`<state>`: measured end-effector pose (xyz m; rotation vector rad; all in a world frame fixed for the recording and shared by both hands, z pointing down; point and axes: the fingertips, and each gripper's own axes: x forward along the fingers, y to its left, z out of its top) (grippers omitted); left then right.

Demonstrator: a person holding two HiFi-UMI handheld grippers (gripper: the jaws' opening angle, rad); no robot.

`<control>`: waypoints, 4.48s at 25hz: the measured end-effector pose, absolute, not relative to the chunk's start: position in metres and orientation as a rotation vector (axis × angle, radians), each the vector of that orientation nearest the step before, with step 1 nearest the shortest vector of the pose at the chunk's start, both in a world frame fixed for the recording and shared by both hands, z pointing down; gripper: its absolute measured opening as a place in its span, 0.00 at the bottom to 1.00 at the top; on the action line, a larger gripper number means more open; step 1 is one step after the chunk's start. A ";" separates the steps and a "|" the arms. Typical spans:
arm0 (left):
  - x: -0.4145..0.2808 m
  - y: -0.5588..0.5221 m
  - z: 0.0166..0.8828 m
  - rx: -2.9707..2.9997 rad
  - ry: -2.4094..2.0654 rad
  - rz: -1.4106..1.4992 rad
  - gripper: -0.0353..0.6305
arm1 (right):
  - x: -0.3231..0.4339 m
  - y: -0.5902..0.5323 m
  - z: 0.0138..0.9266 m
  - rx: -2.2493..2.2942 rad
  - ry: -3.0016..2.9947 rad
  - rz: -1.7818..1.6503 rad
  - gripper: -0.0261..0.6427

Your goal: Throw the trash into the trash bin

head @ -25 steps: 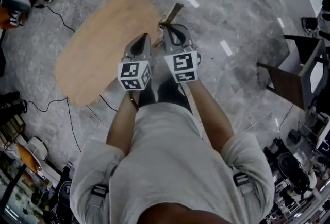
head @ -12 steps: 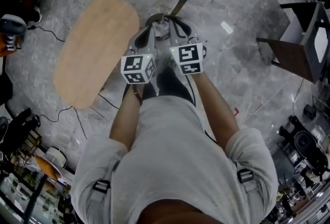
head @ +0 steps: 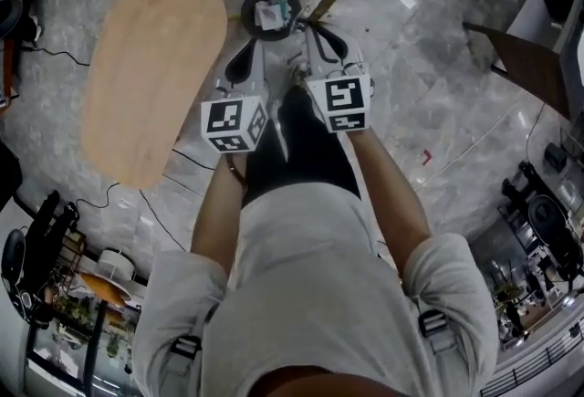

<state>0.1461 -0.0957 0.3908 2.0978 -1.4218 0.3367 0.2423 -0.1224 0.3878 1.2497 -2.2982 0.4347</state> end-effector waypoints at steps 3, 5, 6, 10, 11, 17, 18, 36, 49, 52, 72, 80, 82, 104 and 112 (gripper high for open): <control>0.144 -0.105 0.422 2.111 -1.414 0.331 0.08 | 0.240 -0.130 0.427 1.221 -2.327 0.418 0.06; 0.144 -0.103 0.450 2.121 -1.395 0.336 0.08 | 0.237 -0.128 0.454 1.199 -2.337 0.401 0.06; 0.143 -0.102 0.467 2.124 -1.384 0.347 0.08 | 0.235 -0.127 0.468 1.186 -2.334 0.393 0.06; 0.139 -0.115 0.538 2.122 -1.365 0.386 0.08 | 0.229 -0.141 0.527 1.135 -2.301 0.351 0.06; 0.138 -0.118 0.551 2.114 -1.369 0.383 0.08 | 0.228 -0.144 0.540 1.131 -2.299 0.351 0.06; 0.128 -0.116 0.631 2.018 -1.383 0.397 0.08 | 0.218 -0.158 0.614 1.088 -2.296 0.318 0.06; 0.127 -0.117 0.644 2.010 -1.381 0.399 0.08 | 0.214 -0.159 0.628 1.070 -2.284 0.324 0.06; 0.097 -0.108 0.817 1.919 -1.333 0.422 0.08 | 0.152 -0.168 0.839 0.906 -2.187 0.430 0.06; 0.091 -0.101 0.836 1.861 -1.307 0.427 0.08 | 0.148 -0.157 0.877 0.861 -2.117 0.559 0.19; 0.088 -0.106 0.822 1.867 -1.303 0.434 0.08 | 0.155 -0.157 0.862 0.886 -2.109 0.570 0.19; 0.129 -0.145 0.546 2.031 -1.285 0.390 0.08 | 0.172 -0.168 0.509 1.139 -2.312 0.491 0.05; 0.139 -0.174 0.386 2.190 -1.406 0.258 0.08 | 0.202 -0.184 0.351 1.289 -2.432 0.327 0.05; 0.140 -0.176 0.347 2.227 -1.436 0.219 0.08 | 0.206 -0.183 0.314 1.322 -2.460 0.278 0.05; 0.207 -0.121 0.125 2.537 -1.626 -0.010 0.08 | 0.270 -0.119 0.108 1.508 -2.699 -0.056 0.05; 0.213 -0.114 0.118 2.545 -1.661 -0.027 0.08 | 0.276 -0.116 0.101 1.496 -2.734 -0.090 0.05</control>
